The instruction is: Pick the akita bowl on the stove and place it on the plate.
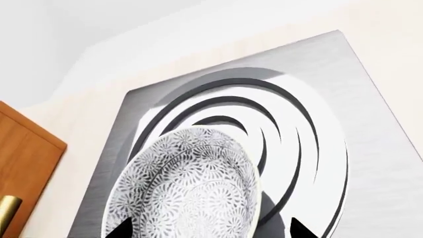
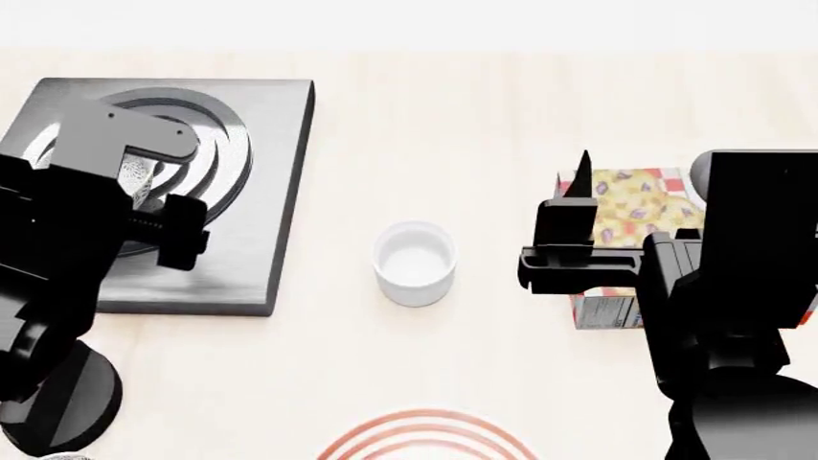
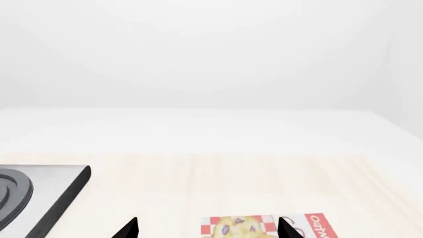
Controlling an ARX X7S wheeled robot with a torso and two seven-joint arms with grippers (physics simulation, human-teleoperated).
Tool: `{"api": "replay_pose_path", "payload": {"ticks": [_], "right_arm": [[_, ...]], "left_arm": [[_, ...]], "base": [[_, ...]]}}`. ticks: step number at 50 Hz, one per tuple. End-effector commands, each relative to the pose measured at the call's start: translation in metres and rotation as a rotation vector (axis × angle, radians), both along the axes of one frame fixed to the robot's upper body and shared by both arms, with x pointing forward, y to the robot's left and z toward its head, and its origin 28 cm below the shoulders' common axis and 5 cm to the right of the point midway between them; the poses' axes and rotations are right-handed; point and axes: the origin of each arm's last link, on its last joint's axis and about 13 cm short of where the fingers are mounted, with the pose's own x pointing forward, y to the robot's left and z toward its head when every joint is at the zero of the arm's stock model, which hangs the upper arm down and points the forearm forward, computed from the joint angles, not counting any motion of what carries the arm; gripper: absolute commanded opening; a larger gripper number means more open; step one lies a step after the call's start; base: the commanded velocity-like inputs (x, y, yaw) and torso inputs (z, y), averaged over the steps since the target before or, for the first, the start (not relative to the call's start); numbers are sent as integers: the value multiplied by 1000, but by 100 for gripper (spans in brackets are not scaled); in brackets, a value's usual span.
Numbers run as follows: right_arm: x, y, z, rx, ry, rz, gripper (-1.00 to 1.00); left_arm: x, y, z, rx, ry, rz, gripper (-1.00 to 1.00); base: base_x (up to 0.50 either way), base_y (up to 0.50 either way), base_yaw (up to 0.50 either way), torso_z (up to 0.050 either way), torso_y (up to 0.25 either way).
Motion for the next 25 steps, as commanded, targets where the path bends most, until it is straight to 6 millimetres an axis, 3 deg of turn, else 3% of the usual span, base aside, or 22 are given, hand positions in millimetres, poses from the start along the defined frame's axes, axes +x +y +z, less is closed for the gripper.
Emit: {"api": "replay_pose_path", "payload": {"ticks": [1, 25], "right_arm": [[0, 0, 0, 0, 0, 1, 100], [1, 0, -1, -1, 7, 2, 100]], "left_arm": [[0, 4, -3, 12, 10, 0, 100], [-1, 8, -5, 30, 13, -12, 100]], "base": [[0, 0, 0, 0, 0], [0, 0, 0, 0, 0]]}}
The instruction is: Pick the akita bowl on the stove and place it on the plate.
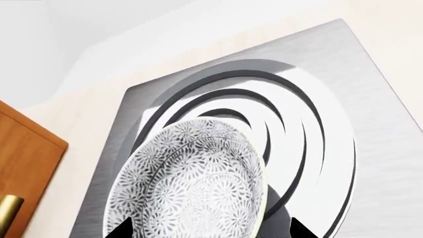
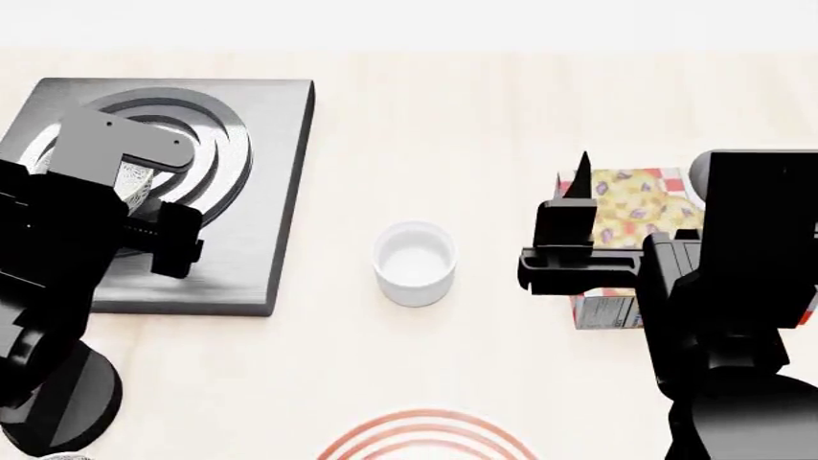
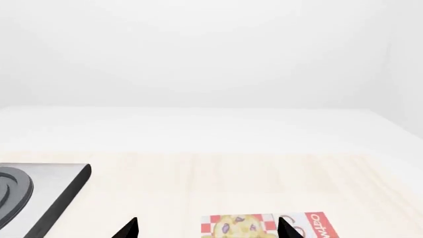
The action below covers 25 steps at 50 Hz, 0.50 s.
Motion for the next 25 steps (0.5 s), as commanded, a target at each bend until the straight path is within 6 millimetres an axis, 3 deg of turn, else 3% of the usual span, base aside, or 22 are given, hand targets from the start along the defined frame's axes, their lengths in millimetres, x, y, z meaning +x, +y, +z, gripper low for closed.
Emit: {"api": "replay_pose_path", "payload": {"ticks": [1, 25], "right_arm": [[0, 0, 0, 0, 1, 0, 100], [0, 0, -1, -1, 3, 0, 100]], "left_arm": [[0, 2, -1, 10, 1, -4, 100], [0, 9, -5, 41, 14, 3, 100]], "base": [[0, 0, 0, 0, 0], [0, 0, 0, 0, 0]]}}
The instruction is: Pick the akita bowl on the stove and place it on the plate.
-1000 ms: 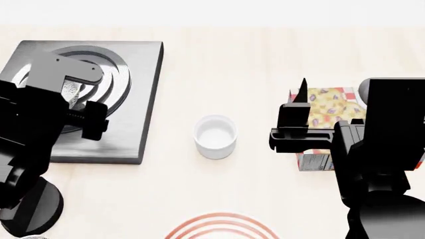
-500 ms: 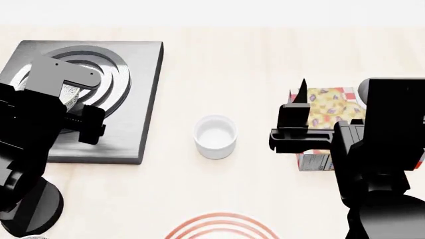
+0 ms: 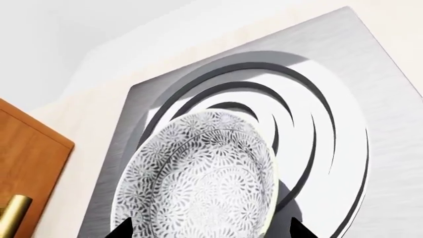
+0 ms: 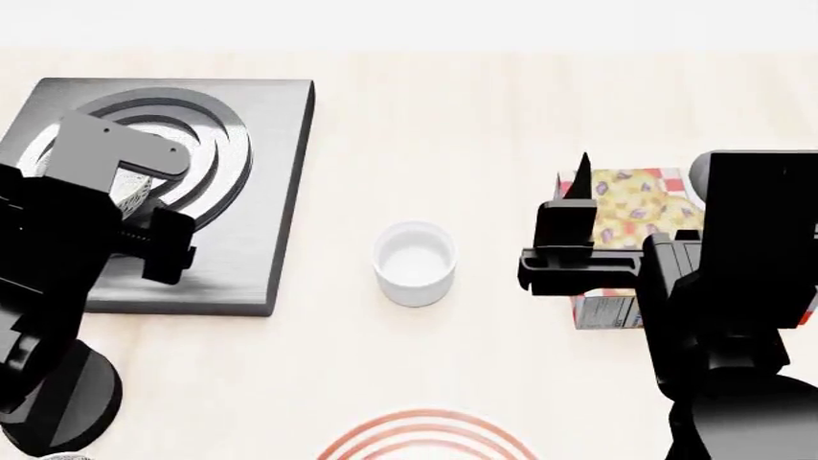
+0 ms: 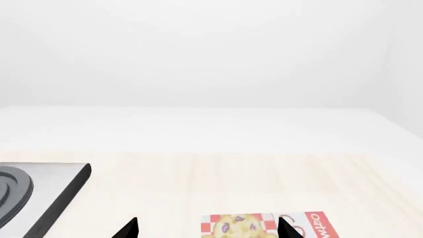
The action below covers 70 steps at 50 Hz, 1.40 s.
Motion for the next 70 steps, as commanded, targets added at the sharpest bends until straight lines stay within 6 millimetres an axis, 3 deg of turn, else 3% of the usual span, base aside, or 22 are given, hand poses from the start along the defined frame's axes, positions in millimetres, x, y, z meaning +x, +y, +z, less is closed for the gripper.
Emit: {"api": "replay_pose_path", "payload": {"ticks": [1, 14, 15, 36, 50, 54, 59, 70], "right_arm": [[0, 0, -1, 0, 0, 0, 100], [1, 0, 0, 1, 1, 0, 100], [1, 0, 0, 1, 1, 0, 100], [0, 0, 0, 5, 2, -3, 100], [0, 0, 0, 4, 2, -3, 100], [0, 0, 0, 4, 3, -3, 100], [0, 0, -1, 3, 2, -3, 100], [1, 0, -1, 2, 2, -2, 100]], "left_arm": [[0, 3, -2, 7, 4, 2, 100], [1, 4, -2, 12, 3, 6, 100], [1, 5, -2, 12, 2, 7, -100], [0, 3, -2, 1, -1, -5, -100], [2, 0, 11, -32, -61, -4, -100], [3, -6, 40, -63, -189, -33, -100], [-9, -17, 72, 12, -283, -182, -100], [-39, -33, 96, 252, -331, -487, -100]], "base": [[0, 0, 0, 0, 0], [0, 0, 0, 0, 0], [0, 0, 0, 0, 0], [0, 0, 0, 0, 0], [0, 0, 0, 0, 0], [0, 0, 0, 0, 0], [0, 0, 0, 0, 0], [0, 0, 0, 0, 0]]}}
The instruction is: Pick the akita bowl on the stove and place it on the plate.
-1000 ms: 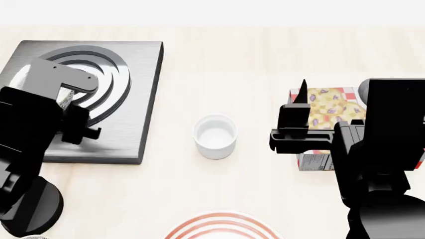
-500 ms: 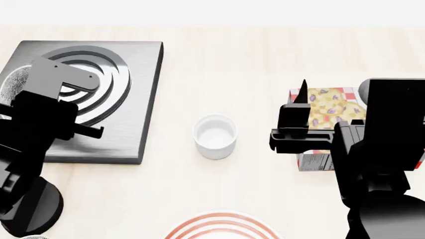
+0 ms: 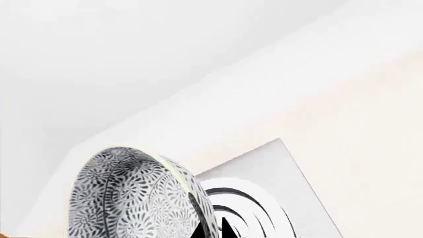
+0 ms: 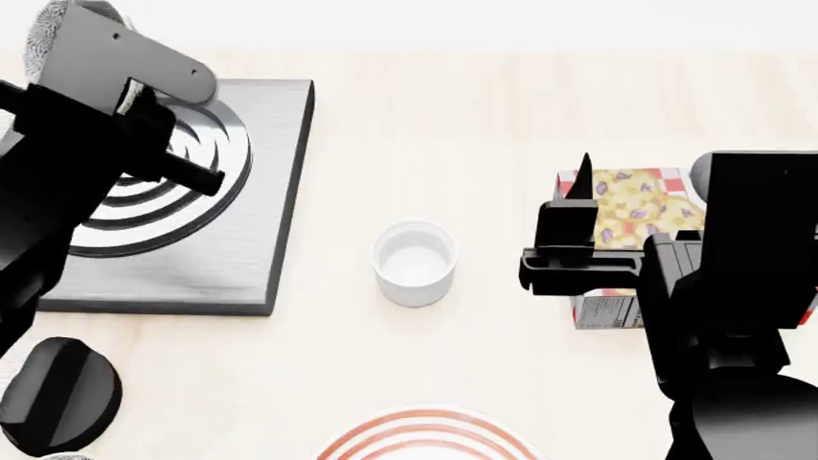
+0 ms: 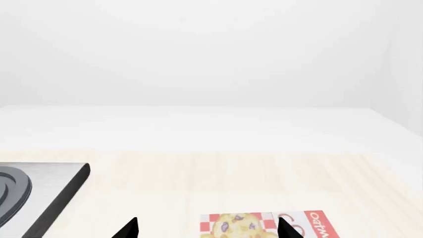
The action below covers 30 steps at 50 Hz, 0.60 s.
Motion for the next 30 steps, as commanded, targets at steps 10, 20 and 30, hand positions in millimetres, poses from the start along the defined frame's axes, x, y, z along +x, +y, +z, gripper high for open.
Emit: {"api": "replay_pose_path", "payload": {"ticks": [10, 20, 30], "right_arm": [[-1, 1, 0, 0, 0, -1, 100], [1, 0, -1, 0, 0, 0, 100], [0, 0, 0, -3, -1, 1, 100]], "left_arm": [[-45, -16, 41, 373, -145, -366, -100], [-68, -22, 51, 578, -213, -570, -100], [-87, -27, 63, 706, -252, -710, -100]], "base": [[0, 0, 0, 0, 0], [0, 0, 0, 0, 0], [0, 0, 0, 0, 0]]}}
